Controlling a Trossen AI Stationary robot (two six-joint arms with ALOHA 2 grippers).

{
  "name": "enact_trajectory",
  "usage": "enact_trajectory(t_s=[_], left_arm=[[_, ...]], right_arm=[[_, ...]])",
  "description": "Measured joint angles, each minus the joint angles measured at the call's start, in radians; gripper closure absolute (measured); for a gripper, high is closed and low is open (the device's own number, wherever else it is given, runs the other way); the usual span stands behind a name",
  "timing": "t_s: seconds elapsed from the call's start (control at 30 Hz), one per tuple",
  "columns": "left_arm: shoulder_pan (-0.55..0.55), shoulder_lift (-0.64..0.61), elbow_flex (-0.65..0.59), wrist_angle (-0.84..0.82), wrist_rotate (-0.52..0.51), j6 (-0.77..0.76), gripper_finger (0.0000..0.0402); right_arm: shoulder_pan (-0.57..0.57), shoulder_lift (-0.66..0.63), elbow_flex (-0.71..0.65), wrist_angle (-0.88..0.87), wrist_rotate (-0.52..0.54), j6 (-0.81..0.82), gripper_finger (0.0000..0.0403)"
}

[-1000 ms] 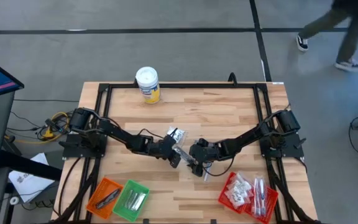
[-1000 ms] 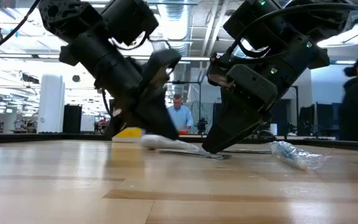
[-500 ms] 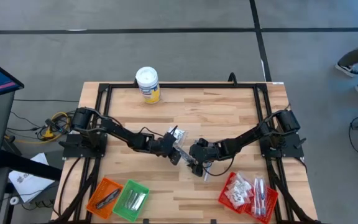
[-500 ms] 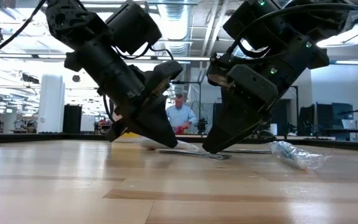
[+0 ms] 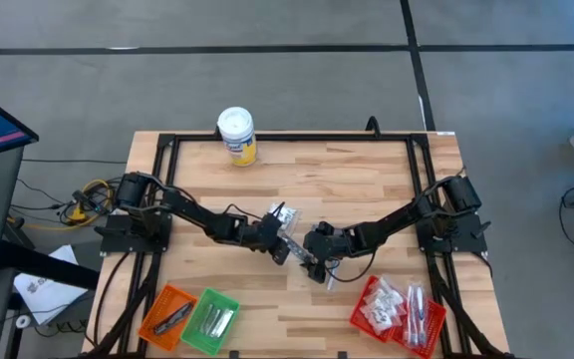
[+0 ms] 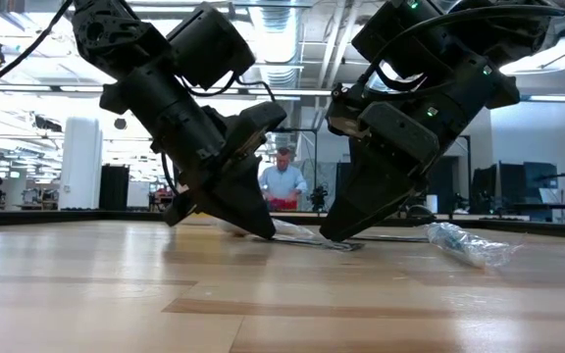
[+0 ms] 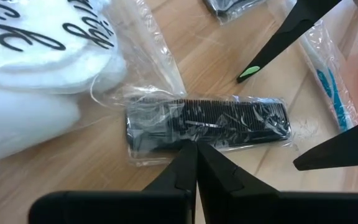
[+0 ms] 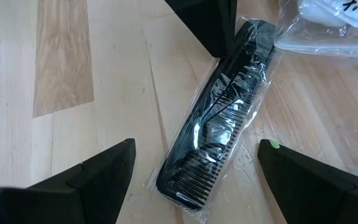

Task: Pick & Place Travel size toiletries
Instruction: Put the black comb into the orange basket

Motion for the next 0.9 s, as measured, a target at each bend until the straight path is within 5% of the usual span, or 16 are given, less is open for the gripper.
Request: enact_trajectory(t_s=[0.9], left_arm=[[-0.003, 0.026, 0.0, 0.013, 0.014, -0.021, 0.0401]], right_arm=[[-0.006, 0.0, 0.0, 0.012, -0.049, -0.005, 0.01]])
